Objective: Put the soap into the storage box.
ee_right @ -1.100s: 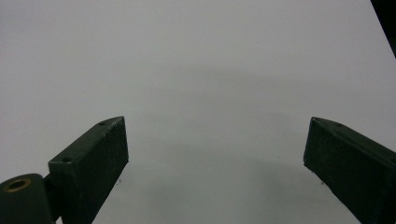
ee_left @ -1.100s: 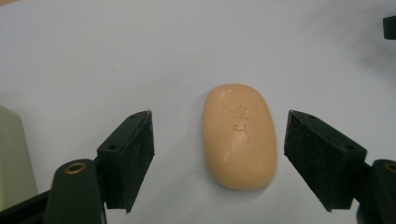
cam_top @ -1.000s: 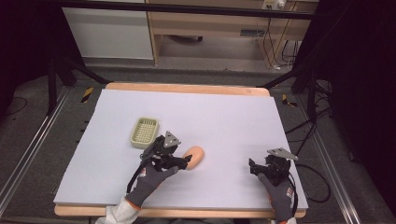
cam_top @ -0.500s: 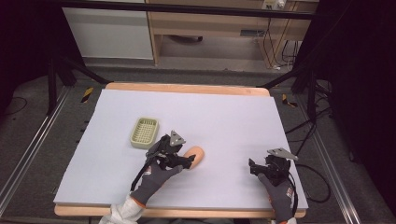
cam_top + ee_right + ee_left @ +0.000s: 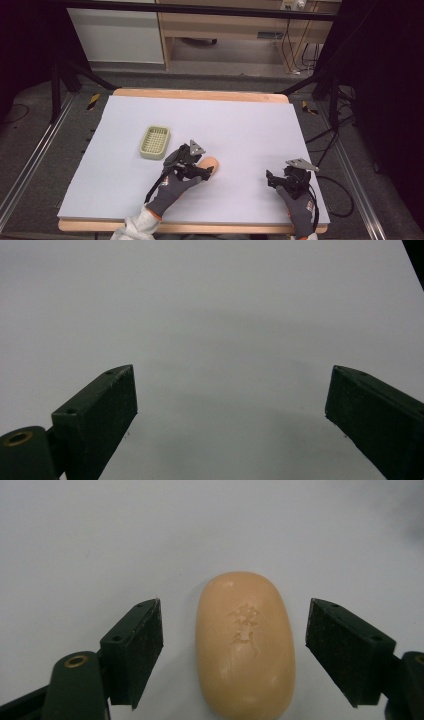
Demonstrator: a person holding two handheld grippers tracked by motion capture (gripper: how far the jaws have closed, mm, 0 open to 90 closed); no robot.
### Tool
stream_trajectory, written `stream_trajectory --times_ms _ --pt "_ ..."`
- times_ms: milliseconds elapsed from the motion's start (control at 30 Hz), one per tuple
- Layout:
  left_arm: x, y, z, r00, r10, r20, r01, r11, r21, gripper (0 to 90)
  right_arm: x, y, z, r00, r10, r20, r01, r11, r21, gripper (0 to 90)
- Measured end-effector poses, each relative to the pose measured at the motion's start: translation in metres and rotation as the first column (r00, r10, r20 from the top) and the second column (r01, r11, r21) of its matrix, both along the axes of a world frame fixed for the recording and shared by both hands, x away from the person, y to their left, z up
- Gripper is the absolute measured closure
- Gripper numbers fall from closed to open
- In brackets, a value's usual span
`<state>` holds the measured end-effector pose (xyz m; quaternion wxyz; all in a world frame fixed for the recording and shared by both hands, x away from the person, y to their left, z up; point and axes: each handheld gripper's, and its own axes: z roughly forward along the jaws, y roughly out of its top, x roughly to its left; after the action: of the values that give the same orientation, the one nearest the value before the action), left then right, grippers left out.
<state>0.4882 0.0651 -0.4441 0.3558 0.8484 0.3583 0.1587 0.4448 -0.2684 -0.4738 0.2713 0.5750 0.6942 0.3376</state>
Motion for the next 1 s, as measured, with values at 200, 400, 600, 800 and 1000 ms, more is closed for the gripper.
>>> stream_trajectory --times_ms 200,400,600,800,1000 --pt "0.002 -0.007 -0.007 0.9999 -0.001 -0.011 0.001 0.9994 0.035 22.0 0.0 0.0 0.0 1.0 0.001 -0.003 -0.001 1.0 0.001 6.8" --pt "0.003 -0.01 -0.012 0.9998 -0.006 -0.021 0.008 0.998 0.063 21.7 0.001 0.0 -0.001 1.0 0.004 -0.002 -0.004 1.0 -0.007 6.8" --pt "0.005 -0.013 -0.017 0.9992 -0.011 -0.038 0.014 0.9972 0.073 22.6 0.001 0.0 -0.001 1.0 0.005 -0.002 -0.005 0.9999 -0.01 6.8" --pt "0.006 -0.016 -0.02 0.9988 -0.01 -0.048 0.014 0.9967 0.08 24.4 0.001 0.0 -0.001 1.0 0.007 -0.004 -0.007 0.9999 -0.009 6.8" --pt "0.007 -0.018 -0.025 0.998 -0.007 -0.062 0.013 0.9959 0.089 28.0 0.001 0.0 -0.001 1.0 0.007 -0.005 -0.007 0.9999 -0.007 6.8"
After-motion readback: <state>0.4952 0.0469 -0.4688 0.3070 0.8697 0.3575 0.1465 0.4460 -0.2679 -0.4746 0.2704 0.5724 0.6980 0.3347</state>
